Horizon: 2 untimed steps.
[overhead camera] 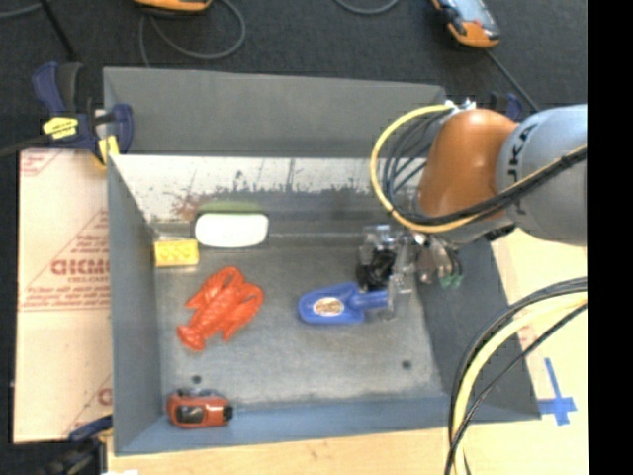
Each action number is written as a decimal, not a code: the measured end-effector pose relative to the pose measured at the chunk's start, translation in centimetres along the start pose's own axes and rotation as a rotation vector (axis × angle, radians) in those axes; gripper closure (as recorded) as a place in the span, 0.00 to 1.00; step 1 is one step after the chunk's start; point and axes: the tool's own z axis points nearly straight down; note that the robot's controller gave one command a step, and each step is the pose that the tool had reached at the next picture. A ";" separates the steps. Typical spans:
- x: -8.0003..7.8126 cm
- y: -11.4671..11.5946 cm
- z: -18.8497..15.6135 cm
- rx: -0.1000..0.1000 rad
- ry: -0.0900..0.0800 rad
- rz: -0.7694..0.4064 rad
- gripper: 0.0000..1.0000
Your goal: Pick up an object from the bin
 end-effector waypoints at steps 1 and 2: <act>0.8 1.7 1.4 -0.002 0.004 -0.061 0.00; 1.7 3.5 0.0 -0.002 0.004 -0.108 0.00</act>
Offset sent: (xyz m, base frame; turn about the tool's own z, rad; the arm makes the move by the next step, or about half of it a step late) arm -0.0208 0.0339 -0.0019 -0.1103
